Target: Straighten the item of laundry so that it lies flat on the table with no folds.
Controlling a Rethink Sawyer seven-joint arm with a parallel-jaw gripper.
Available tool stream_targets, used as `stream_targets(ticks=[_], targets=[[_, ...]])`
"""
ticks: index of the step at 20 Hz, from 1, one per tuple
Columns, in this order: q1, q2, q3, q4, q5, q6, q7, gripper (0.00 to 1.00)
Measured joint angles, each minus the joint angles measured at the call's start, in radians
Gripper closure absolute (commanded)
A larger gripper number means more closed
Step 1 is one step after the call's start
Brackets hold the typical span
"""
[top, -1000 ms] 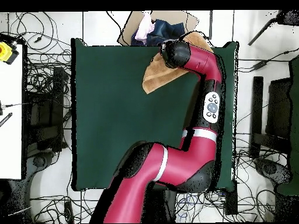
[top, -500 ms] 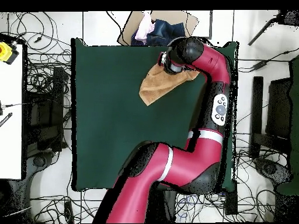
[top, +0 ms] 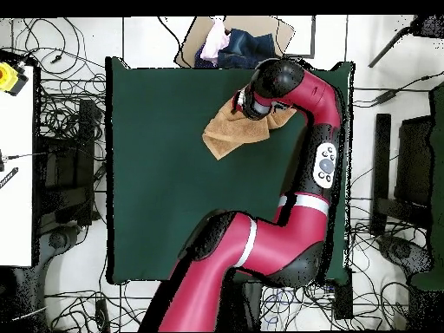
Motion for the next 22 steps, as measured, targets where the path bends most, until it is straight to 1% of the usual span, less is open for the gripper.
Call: stream_targets(ticks=[12, 16, 17, 18, 21, 22], targets=[[0.009, 0.011, -0.016, -0.023, 0.000, 0.009, 0.000, 0.00], [0.012, -0.008, -0.024, 0.012, -0.001, -0.036, 0.000, 0.00], [0.015, -0.039, -0.028, 0.069, -0.009, -0.099, 0.000, 0.00], [0.018, -0.058, -0.031, 0.102, -0.016, -0.137, 0.000, 0.00], [0.025, -0.095, -0.041, 0.172, -0.028, -0.216, 0.003, 0.00], [0.034, -0.131, -0.055, 0.240, -0.037, -0.289, 0.007, 0.00]])
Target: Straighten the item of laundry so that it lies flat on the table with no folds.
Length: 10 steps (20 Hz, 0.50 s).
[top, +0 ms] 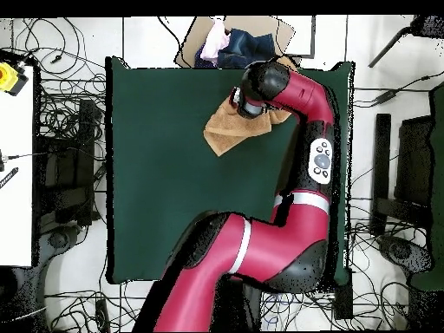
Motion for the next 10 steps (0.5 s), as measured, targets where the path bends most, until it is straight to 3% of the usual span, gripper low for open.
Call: stream_targets(ticks=[6, 10], targets=[[0.022, -0.074, -0.029, 0.150, -0.023, -0.159, 0.006, 0.00], [0.027, -0.093, -0.034, 0.192, -0.029, -0.211, 0.006, 0.00]])
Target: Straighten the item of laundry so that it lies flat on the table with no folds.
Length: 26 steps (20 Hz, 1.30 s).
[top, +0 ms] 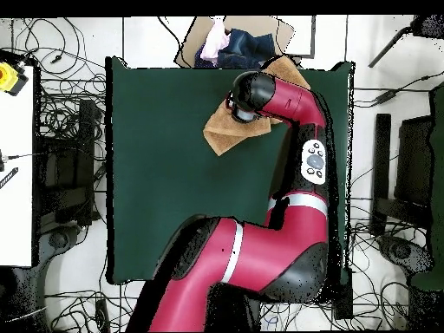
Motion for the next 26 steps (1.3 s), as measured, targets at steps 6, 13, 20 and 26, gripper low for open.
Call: stream_targets(ticks=[6, 13, 20, 26], targets=[[0.001, -0.001, -0.002, 0.002, -0.001, -0.004, 0.000, 0.00], [0.005, -0.001, -0.007, 0.002, -0.003, -0.005, 0.000, 0.00], [0.016, -0.001, -0.024, 0.002, -0.003, -0.012, 0.000, 0.00], [0.020, -0.001, -0.031, 0.002, -0.004, -0.018, 0.000, 0.00]])
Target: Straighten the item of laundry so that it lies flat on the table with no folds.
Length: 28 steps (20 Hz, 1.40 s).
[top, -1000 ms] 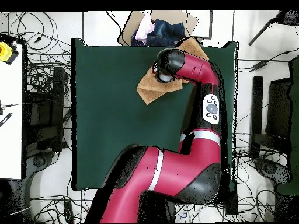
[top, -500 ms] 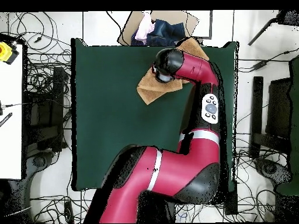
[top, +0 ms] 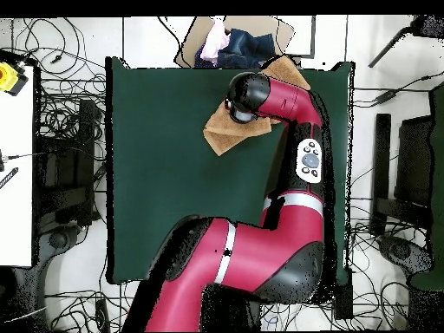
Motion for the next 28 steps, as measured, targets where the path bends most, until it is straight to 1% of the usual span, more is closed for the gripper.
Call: stream_targets(ticks=[7, 8, 25, 28], targets=[[0.002, 0.000, -0.004, 0.000, -0.002, -0.005, 0.000, 0.00], [0.002, -0.001, -0.005, 0.000, -0.003, -0.006, 0.000, 1.00], [0.008, -0.002, -0.021, 0.001, -0.003, -0.024, 0.000, 1.00], [0.008, -0.013, -0.021, 0.023, -0.001, -0.031, 0.000, 1.00]])
